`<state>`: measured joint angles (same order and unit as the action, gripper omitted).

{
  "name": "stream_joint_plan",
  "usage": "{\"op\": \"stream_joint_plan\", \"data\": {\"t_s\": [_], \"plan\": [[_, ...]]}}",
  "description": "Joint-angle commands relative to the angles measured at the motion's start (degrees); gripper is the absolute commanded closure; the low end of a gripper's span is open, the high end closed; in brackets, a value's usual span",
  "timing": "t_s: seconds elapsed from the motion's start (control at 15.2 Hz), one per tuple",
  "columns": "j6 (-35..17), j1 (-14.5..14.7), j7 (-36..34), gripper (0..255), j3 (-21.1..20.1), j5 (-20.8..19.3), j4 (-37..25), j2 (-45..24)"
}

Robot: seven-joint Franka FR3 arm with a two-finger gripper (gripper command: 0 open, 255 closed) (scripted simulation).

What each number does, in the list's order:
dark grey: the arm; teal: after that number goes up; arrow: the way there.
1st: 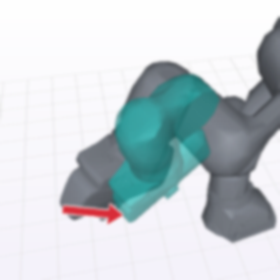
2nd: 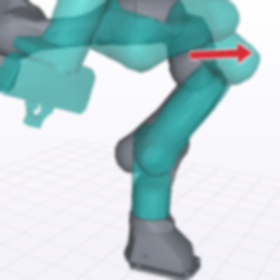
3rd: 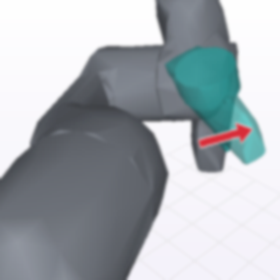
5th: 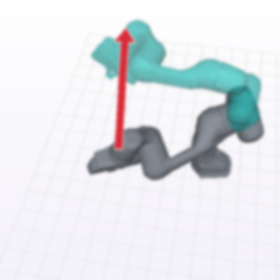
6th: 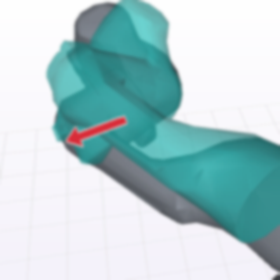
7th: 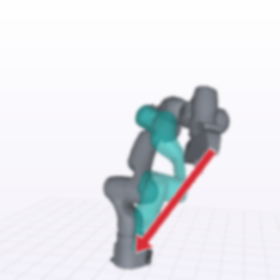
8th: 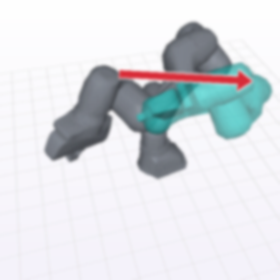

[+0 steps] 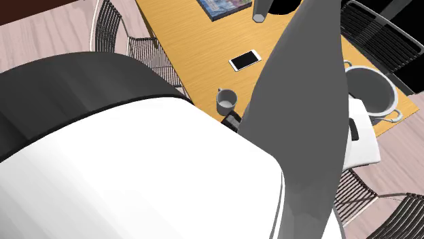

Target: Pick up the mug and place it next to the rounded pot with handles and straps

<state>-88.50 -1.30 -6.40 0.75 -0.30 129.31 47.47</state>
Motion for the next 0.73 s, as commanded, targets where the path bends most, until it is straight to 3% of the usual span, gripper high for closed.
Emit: {"op": "stream_joint_plan", "data": {"t_s": [0.0, 0.66], "plan": [[0.00, 0.00, 0.00, 0, 0.00, 0.00, 0.00, 0.00], [-17.20, 2.09, -1.60, 0, -2.67, 2.95, 6.14, -12.51]]}}
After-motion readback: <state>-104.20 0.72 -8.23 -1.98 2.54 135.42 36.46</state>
